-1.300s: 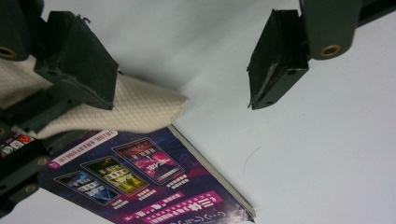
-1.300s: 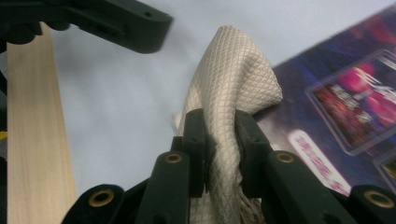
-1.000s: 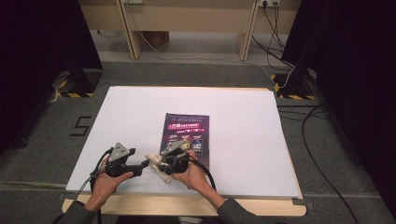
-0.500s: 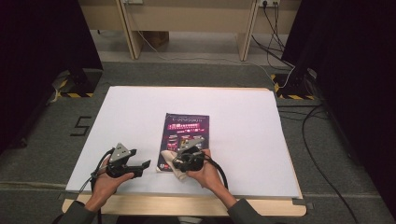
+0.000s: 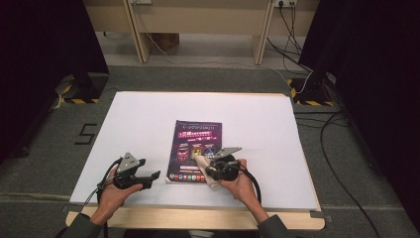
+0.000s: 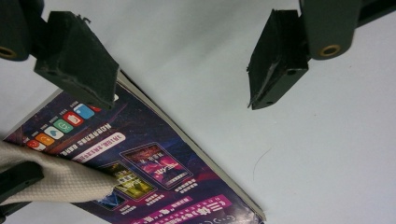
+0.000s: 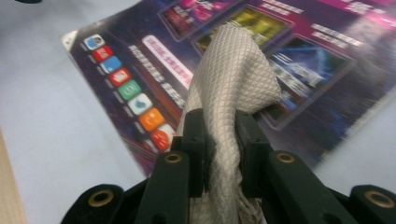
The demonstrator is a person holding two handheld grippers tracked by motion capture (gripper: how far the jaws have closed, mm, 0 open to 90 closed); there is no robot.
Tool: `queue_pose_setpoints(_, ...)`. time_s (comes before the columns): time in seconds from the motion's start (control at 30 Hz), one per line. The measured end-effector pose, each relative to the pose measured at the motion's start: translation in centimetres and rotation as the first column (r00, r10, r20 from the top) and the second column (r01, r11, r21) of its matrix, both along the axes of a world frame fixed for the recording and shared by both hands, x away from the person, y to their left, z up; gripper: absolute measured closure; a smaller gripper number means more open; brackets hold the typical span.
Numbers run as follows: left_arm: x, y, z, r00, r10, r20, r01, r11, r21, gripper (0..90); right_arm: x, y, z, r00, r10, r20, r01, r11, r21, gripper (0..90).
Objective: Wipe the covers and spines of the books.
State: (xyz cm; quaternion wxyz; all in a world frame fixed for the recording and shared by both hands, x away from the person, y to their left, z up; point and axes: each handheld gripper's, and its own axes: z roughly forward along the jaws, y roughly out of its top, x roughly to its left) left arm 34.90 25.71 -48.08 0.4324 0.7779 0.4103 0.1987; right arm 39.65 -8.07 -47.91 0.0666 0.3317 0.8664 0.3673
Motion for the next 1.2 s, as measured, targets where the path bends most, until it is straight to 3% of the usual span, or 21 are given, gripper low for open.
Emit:
queue_pose_setpoints(0.2,0.0,-0.1,-0.1,1.0000,-0.004,-0.003,0.004,1.0000,0.000,23.5,-0.1,-1.5,0.0,0.9995,-0.032,0.002,0.032,0.999,0.005,77.1)
queue_pose_setpoints(0.37,0.0,-0.3,-0.2,0.9999,-0.014,-0.006,0.014,0.9999,0.006,23.5,-0.8,-1.3,0.0,1.0000,0.002,-0.003,-0.002,1.000,0.007,77.1)
queue_pose_setpoints(0.57,0.0,-0.6,-0.3,0.9995,-0.031,-0.010,0.031,0.9995,0.010,23.5,-0.5,-1.5,-0.1,1.0000,-0.007,-0.006,0.007,1.000,0.013,76.8)
queue_pose_setpoints(0.8,0.0,-0.9,-0.4,0.9990,-0.042,-0.013,0.042,0.9990,0.013,23.5,1.9,-2.1,0.0,0.9972,-0.071,0.022,0.071,0.997,-0.005,76.9)
queue_pose_setpoints(1.2,0.0,-2.0,-0.7,0.9963,-0.084,-0.018,0.085,0.9963,0.013,23.5,6.9,-1.9,0.1,0.9881,-0.152,0.023,0.153,0.988,-0.013,76.7)
